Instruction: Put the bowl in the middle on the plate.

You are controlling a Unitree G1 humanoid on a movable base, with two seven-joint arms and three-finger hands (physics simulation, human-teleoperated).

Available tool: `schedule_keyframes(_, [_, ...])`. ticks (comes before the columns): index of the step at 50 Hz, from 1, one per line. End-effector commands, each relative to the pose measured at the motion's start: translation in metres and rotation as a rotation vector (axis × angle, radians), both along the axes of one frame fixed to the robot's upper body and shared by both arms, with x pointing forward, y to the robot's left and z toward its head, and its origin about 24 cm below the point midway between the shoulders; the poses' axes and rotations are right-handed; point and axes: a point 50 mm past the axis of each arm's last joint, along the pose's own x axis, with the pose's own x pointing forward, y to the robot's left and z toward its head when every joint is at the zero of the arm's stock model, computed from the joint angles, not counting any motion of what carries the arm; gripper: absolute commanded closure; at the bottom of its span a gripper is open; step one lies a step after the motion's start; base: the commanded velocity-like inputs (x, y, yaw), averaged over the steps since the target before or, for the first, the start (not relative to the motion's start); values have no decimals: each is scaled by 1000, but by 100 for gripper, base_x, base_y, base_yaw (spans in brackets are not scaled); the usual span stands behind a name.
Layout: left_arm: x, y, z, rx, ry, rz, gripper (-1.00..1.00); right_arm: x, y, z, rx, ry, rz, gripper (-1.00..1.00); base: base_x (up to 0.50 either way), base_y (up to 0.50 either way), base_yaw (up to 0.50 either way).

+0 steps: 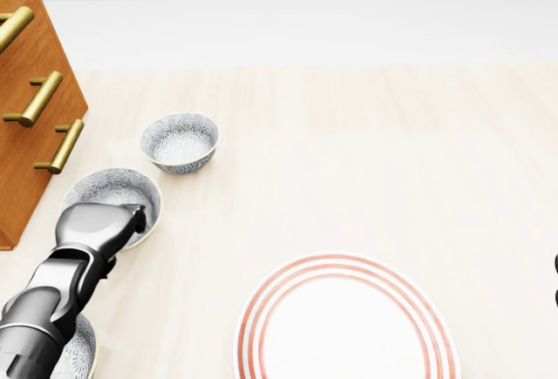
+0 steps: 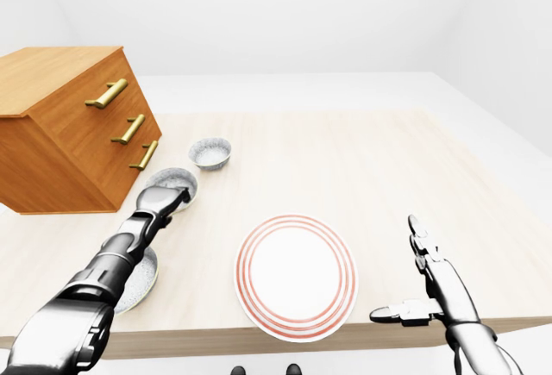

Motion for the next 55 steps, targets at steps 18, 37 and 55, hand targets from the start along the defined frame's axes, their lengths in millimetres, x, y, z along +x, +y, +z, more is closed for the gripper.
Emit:
schedule_keyframes(18, [-3,-3,-2,-19,-15,-6,100,-4,5,7,-12,-14,23,-100,0,0,0])
schedule_keyframes(37, [-10,-8,6,-62,-44,-20,100,-1,2,0,5,5,17,-100,0,0,0])
schedule_keyframes(55, [-30,-35,53,-139,-124,-95,100,0,2,4,3,-15,16,-100,0,0,0])
